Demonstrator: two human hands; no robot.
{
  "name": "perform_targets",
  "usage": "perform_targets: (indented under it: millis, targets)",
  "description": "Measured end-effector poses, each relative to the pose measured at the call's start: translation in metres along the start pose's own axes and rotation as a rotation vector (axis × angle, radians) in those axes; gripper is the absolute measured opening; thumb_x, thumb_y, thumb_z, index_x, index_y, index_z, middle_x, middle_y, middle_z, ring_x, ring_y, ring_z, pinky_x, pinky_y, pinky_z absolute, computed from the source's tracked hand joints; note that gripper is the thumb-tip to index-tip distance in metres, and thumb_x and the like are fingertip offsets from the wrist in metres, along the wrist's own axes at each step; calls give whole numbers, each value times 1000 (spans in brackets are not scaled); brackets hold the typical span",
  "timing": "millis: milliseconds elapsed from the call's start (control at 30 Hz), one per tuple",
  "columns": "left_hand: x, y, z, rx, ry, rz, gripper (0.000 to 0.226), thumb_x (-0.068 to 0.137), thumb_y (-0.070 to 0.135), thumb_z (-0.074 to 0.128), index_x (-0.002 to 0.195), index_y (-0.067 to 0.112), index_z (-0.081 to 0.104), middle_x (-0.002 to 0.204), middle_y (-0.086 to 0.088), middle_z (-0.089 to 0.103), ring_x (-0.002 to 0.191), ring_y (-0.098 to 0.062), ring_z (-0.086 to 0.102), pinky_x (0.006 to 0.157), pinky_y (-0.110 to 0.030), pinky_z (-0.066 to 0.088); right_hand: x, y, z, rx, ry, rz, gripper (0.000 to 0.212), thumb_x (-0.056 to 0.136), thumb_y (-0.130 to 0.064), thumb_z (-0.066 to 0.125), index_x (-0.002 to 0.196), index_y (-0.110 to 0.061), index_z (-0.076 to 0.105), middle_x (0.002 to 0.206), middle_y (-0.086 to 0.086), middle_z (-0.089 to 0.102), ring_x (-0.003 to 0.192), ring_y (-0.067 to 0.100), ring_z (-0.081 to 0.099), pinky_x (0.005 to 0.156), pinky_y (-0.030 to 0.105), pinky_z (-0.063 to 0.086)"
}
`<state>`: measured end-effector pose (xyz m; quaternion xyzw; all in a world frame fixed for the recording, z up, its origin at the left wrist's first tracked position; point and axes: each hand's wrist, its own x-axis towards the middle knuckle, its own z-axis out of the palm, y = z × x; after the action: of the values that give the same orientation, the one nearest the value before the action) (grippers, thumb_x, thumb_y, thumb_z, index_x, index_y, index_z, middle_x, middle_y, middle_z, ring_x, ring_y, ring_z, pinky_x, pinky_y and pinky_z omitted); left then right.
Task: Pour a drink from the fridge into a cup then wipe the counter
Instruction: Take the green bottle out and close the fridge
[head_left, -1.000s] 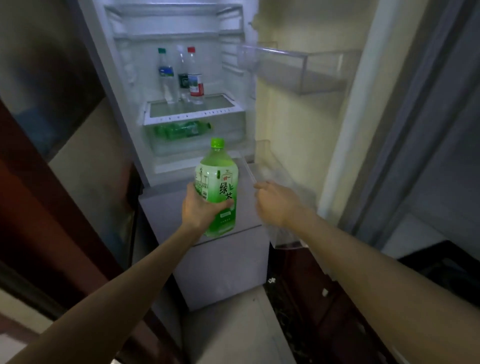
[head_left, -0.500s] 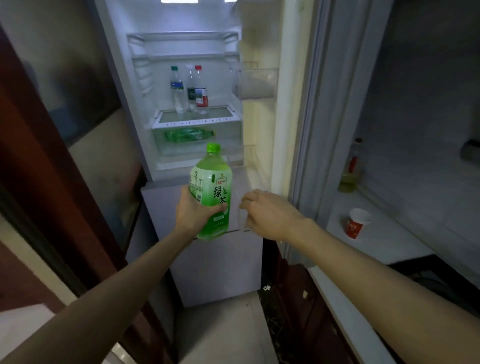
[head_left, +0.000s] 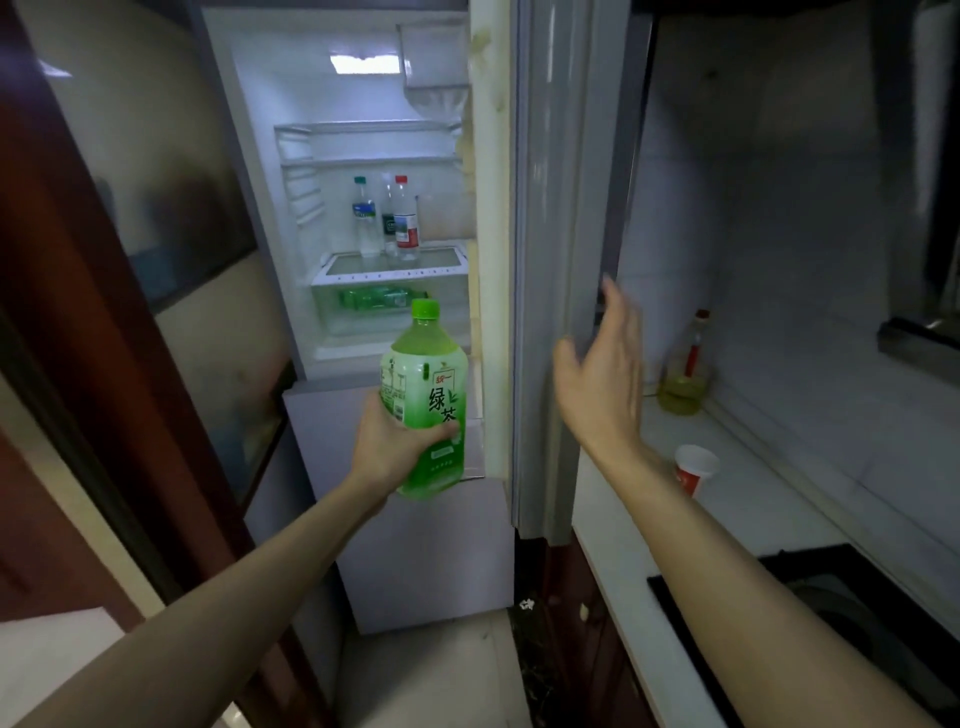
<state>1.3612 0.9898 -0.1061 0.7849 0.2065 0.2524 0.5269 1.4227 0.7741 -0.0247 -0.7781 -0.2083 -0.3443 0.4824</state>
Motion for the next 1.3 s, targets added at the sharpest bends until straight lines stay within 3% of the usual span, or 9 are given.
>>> perform_targets:
  millis: [133,233,300,500,633,700,900,1167,1300]
  targets:
    - [-10,4,2,-22,0,5,88,43,49,95,116,17,58,105,4,73,94,-14,72,80,-42,62,-7,7,8,-8,-68,14,66,93,-12,54,151,-14,23,143,7,38,131,18,39,98,20,31]
    - [-16,-1,0,-68,40,-17,80,51,33,95,117,16,54,106,2,72,96,-17,71,83,-41,60,-9,3,14,24,-54,-15,62,95,-13,55,150,-15,26,141,6,39,129,17,41,97,19,31]
    - [-16,-6,-5,-85,63,-35,82,50,35,95,118,17,54,106,2,72,96,-17,71,82,-41,60,-11,0,21,41,-48,-43,61,95,-16,56,149,-16,28,140,6,40,128,17,43,96,21,35]
    - [-14,-13,-32,-54,167,-50,74,59,23,95,117,12,50,104,4,68,93,-10,67,66,-18,50,-17,-17,52,91,-78,-124,59,92,-22,63,145,-18,35,133,3,43,116,1,38,84,1,32]
    - [-5,-24,-60,-58,238,-54,75,56,25,96,116,14,51,103,5,69,95,-13,69,76,-29,58,-21,-35,83,156,-124,-167,60,89,-22,66,141,-17,37,129,5,42,119,16,46,95,27,44]
    - [0,-30,-75,-57,268,-59,78,55,27,96,117,15,51,106,4,70,97,-14,69,83,-37,59,-24,-46,101,156,-148,-195,60,88,-22,68,140,-16,38,129,5,41,118,18,47,91,29,46]
    - [18,-45,-125,-22,338,-79,81,58,25,96,121,14,47,108,4,66,100,-16,66,87,-36,56,-21,-79,158,75,-173,-309,65,82,-24,73,136,-12,40,127,10,44,112,25,51,88,42,50]
    - [59,-70,-181,-5,356,-91,84,57,27,95,123,14,45,112,1,64,103,-18,64,89,-38,56,-12,-116,238,6,-162,-353,83,78,-39,76,142,-11,32,136,13,39,123,29,46,95,43,49]
    - [78,-84,-193,-50,354,-109,80,58,25,95,120,17,44,109,3,64,101,-17,65,87,-36,56,-5,-129,277,-88,-157,-426,81,80,-43,72,143,-10,34,139,13,40,126,27,42,95,41,47]
